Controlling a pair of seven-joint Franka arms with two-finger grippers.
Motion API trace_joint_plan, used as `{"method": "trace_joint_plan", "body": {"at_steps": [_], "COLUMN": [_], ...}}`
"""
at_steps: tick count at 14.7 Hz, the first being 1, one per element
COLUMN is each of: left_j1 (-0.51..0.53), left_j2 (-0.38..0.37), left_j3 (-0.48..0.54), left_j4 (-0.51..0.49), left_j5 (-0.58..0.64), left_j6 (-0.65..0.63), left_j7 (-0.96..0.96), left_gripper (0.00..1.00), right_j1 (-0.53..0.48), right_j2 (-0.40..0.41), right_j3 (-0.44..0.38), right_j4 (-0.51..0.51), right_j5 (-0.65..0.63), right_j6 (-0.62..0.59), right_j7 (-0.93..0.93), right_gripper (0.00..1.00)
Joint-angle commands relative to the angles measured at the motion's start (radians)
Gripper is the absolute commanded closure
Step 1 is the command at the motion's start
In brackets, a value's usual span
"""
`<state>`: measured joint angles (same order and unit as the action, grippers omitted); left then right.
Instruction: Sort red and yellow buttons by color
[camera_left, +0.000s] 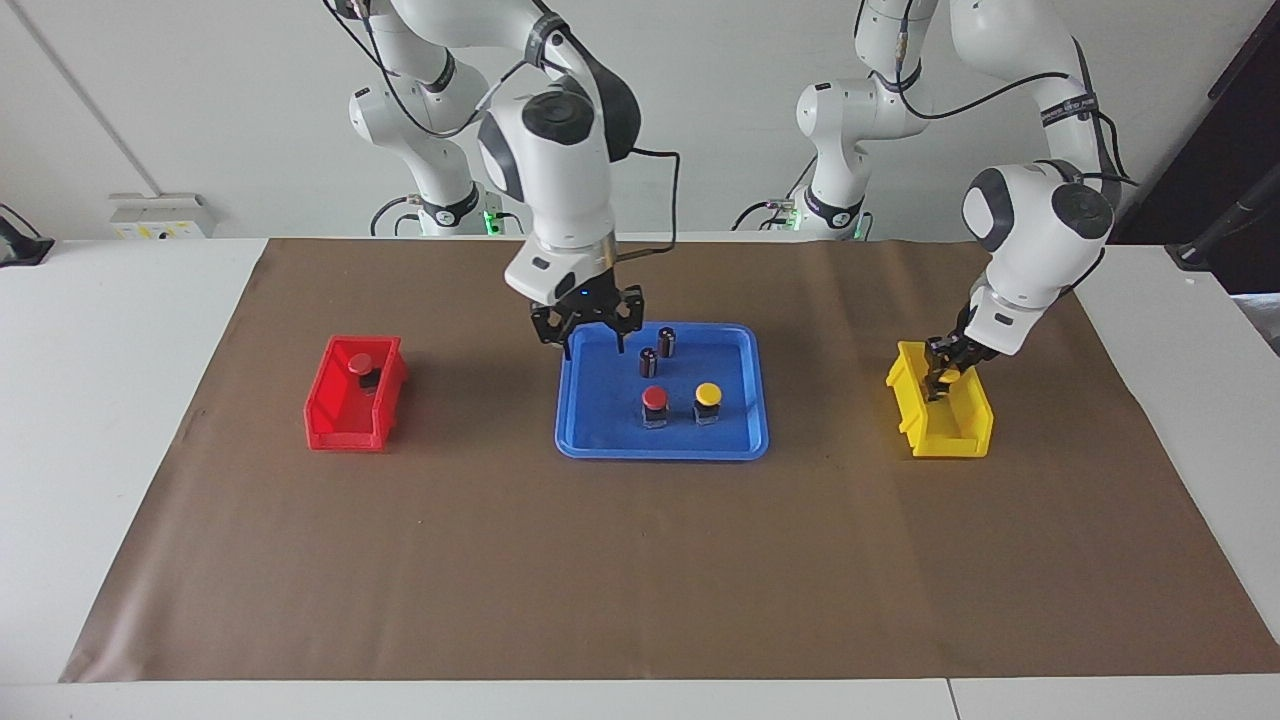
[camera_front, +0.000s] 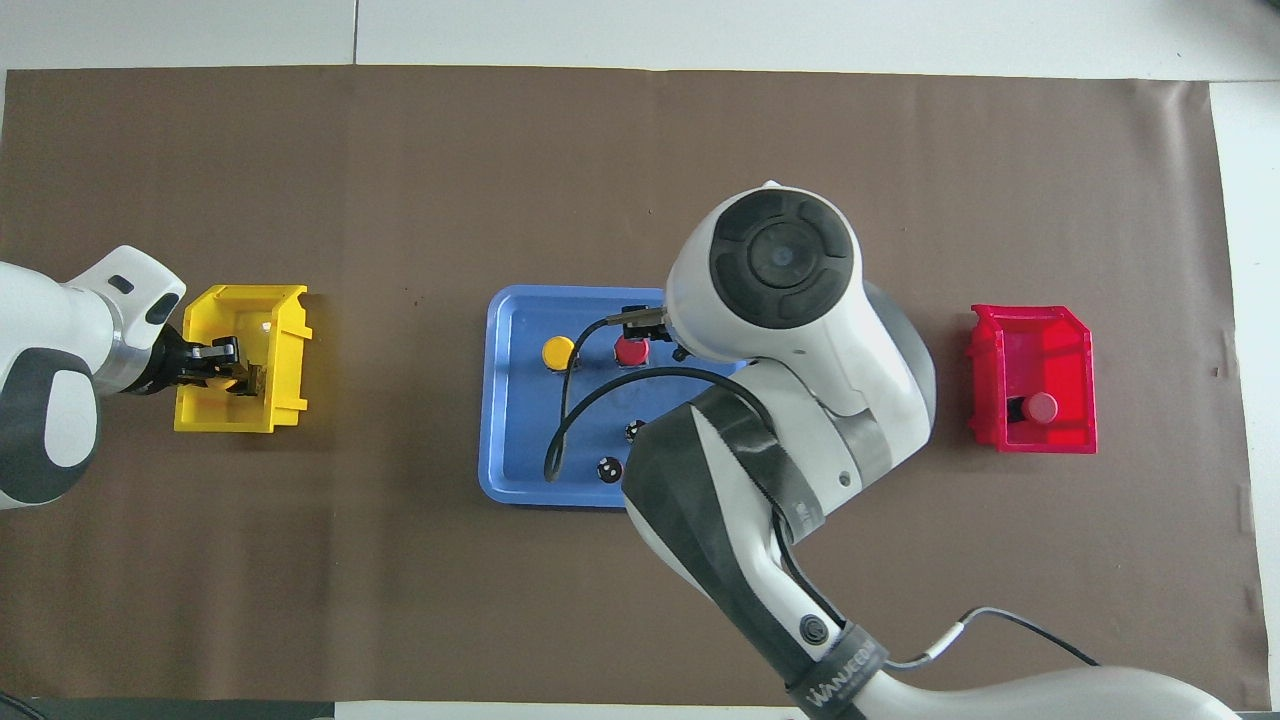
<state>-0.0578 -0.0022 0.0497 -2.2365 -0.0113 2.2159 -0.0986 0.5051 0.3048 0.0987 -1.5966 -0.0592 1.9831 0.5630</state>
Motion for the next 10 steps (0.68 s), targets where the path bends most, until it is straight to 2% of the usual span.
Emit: {"method": "trace_joint_plan", "body": {"at_steps": [1,2,5,8,10], "left_j1": [0.016,0.019,0.022,0.022,0.022], "left_j2": [0.002,0.004,0.007,0.005,0.005], "left_j3": [-0.005,-0.005,-0.005,-0.005,-0.005], "left_j4": [-0.045,-0.039,-0.026,0.036,0.144], "left_j5": [0.01,0.01,0.01,0.01,0.01], "left_j6": [0.076,0.073,0.067,-0.016,-0.149], "left_j7": [0.022,0.046,0.048,0.049,0.051], "left_gripper": [0.58,0.44,0.33,0.31,0.29], "right_j1": [0.001,0.019,0.033,0.042,0.055], "right_j2": [0.103,0.115,0.134,0.126,0.132], "right_j3": [-0.007,-0.007,-0.005,-0.005,-0.007], "right_j4": [0.087,0.084,0.022,-0.016,-0.031], "right_j5": [-0.013,-0.013,-0.013,-0.011,-0.011], "right_j6": [0.024,0.039,0.115,0.135,0.164], "right_j7": [0.047,0.051,0.087,0.09,0.092], "right_gripper": [0.26,0.27,0.3,0.3,0.3]}}
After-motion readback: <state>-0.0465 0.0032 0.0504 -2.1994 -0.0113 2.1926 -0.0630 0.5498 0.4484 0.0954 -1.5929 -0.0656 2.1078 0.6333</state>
